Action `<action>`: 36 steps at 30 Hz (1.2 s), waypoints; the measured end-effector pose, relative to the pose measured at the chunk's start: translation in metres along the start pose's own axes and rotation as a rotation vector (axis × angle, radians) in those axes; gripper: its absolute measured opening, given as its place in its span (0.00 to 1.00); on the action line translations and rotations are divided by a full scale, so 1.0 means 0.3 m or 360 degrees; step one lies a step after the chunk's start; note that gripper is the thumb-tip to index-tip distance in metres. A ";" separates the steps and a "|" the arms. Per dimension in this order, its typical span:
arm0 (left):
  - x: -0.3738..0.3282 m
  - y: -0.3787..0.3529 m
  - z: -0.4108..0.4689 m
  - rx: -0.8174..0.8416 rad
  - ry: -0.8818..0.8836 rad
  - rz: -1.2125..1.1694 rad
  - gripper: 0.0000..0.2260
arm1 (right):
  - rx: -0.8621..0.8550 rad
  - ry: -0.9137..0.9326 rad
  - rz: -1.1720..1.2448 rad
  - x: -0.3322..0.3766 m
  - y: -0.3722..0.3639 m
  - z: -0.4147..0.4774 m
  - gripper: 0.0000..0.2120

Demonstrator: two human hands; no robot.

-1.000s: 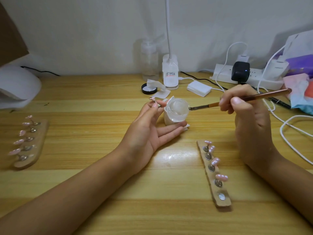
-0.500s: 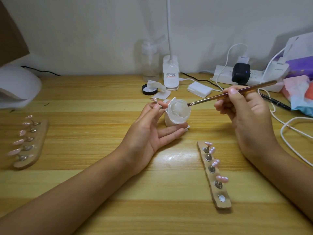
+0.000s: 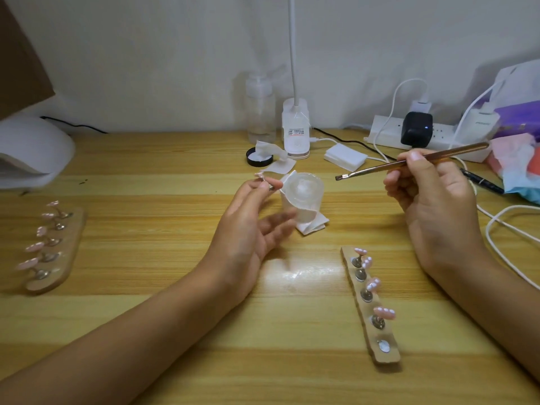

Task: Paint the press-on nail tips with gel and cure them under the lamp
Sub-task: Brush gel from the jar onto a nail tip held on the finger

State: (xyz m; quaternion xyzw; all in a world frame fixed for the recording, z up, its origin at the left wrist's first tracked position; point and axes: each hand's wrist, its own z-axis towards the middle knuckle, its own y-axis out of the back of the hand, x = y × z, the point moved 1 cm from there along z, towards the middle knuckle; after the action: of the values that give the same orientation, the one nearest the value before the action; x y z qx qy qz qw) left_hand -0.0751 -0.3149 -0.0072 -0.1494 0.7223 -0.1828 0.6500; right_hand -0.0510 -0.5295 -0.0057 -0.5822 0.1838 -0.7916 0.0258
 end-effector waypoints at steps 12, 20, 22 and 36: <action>0.045 -0.023 -0.042 0.0441 -0.0129 0.0685 0.05 | 0.0155 -0.0209 0.0276 0.016 -0.022 -0.009 0.06; 0.032 -0.030 -0.047 0.0432 -0.0111 0.0697 0.07 | 0.0265 -0.0207 0.0146 0.031 -0.045 -0.031 0.07; 0.029 -0.032 -0.048 0.0440 -0.0104 0.0696 0.07 | 0.0276 -0.0200 0.0131 0.031 -0.046 -0.031 0.07; 0.025 -0.042 -0.058 0.0477 -0.0111 0.0700 0.08 | 0.0237 -0.0076 -0.0094 0.006 -0.034 -0.021 0.04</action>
State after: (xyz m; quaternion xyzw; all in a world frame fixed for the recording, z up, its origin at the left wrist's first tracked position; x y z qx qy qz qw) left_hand -0.0935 -0.3283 -0.0067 0.1030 0.6794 -0.1368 0.7135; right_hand -0.0557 -0.5187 -0.0022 -0.6026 0.1065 -0.7893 0.0502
